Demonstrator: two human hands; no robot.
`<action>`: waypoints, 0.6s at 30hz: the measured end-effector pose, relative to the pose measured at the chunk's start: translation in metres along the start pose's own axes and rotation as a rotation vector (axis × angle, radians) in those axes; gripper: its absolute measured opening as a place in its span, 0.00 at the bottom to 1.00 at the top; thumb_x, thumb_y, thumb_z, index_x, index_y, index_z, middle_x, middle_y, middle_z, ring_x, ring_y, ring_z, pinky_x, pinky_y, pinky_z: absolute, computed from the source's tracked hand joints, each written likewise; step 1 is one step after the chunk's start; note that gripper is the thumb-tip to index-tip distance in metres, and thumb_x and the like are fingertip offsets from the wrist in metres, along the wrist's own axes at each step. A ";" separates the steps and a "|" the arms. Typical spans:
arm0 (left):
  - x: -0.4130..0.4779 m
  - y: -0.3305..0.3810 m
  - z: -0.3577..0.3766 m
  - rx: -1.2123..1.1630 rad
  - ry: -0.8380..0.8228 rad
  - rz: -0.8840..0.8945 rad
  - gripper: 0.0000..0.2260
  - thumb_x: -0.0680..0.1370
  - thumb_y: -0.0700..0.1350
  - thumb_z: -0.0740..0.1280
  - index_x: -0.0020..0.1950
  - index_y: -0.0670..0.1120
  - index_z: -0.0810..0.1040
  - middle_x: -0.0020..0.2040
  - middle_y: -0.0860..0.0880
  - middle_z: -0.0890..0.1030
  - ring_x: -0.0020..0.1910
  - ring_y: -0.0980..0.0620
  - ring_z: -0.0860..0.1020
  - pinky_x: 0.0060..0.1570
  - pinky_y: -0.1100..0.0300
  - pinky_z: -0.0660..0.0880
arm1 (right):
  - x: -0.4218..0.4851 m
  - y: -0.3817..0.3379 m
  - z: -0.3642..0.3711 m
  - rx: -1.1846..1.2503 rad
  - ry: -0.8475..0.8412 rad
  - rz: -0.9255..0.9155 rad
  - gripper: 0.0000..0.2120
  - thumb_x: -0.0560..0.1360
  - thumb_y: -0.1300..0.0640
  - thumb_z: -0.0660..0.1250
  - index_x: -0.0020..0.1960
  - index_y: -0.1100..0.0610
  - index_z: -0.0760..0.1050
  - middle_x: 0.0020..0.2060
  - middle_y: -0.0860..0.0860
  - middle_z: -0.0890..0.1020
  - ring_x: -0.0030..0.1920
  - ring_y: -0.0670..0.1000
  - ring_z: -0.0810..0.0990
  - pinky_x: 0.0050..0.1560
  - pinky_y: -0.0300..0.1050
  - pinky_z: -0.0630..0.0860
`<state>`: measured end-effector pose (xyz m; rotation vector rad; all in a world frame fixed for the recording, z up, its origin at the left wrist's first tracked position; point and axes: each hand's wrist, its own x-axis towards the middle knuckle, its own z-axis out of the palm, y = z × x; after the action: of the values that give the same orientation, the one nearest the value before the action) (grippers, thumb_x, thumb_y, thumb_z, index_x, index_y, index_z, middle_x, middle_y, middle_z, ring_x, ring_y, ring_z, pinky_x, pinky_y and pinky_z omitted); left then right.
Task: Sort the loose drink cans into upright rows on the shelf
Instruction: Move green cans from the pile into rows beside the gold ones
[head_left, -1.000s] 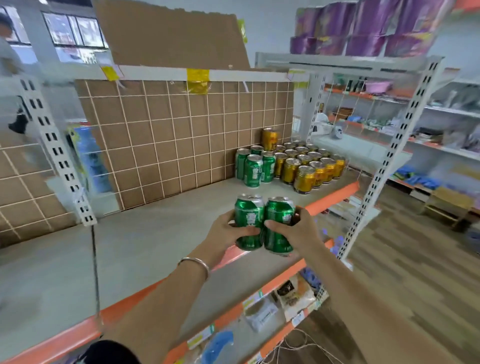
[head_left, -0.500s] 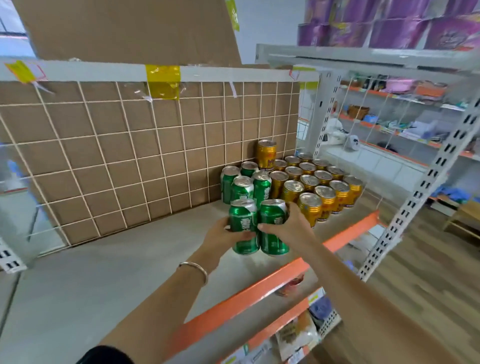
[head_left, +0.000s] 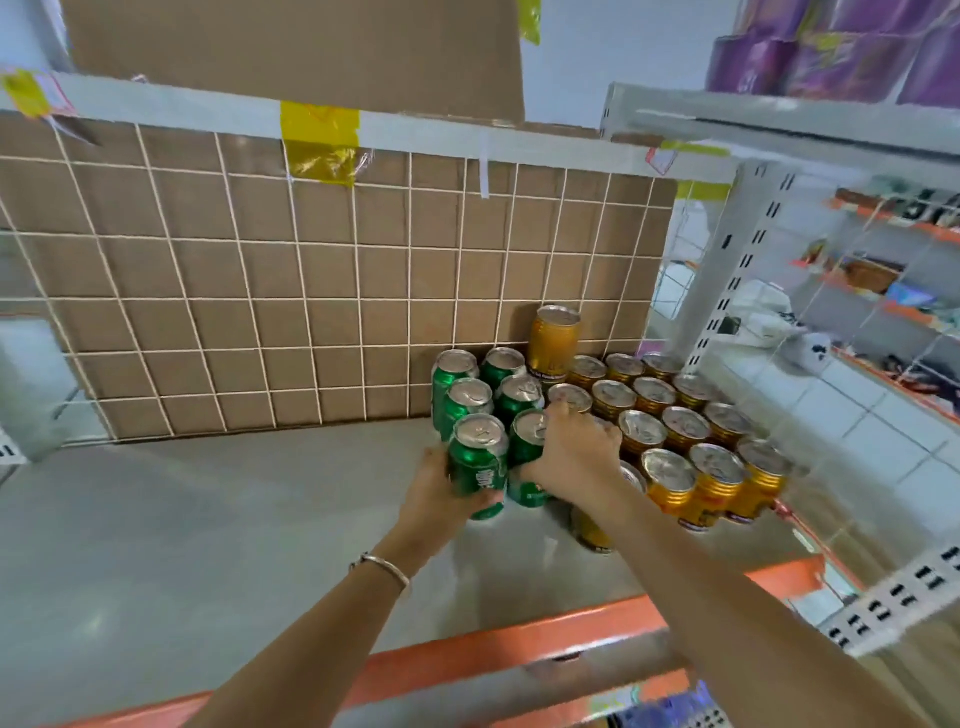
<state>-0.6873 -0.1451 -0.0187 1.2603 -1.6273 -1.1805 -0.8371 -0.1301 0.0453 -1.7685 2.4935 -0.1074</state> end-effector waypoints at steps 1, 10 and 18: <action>-0.002 0.001 0.005 0.078 0.028 0.007 0.22 0.67 0.38 0.77 0.56 0.45 0.72 0.46 0.52 0.71 0.47 0.53 0.75 0.46 0.67 0.68 | 0.003 0.003 0.000 -0.021 0.013 -0.024 0.45 0.65 0.39 0.72 0.73 0.56 0.58 0.69 0.53 0.69 0.69 0.57 0.67 0.68 0.62 0.59; 0.002 -0.006 0.022 0.729 0.064 0.006 0.44 0.72 0.63 0.66 0.77 0.43 0.46 0.71 0.44 0.62 0.69 0.44 0.63 0.67 0.50 0.61 | 0.013 0.033 0.005 0.023 0.028 -0.211 0.48 0.65 0.30 0.67 0.74 0.55 0.56 0.73 0.53 0.63 0.73 0.56 0.58 0.72 0.61 0.49; 0.003 -0.014 0.027 0.790 0.023 -0.144 0.46 0.72 0.66 0.62 0.77 0.45 0.40 0.71 0.43 0.62 0.70 0.43 0.62 0.68 0.48 0.60 | 0.010 0.033 0.006 -0.024 0.003 -0.200 0.47 0.68 0.32 0.66 0.75 0.55 0.51 0.75 0.54 0.59 0.75 0.58 0.55 0.72 0.65 0.46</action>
<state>-0.7090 -0.1433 -0.0396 1.8794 -2.1026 -0.5826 -0.8708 -0.1288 0.0359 -2.0248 2.3228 -0.0932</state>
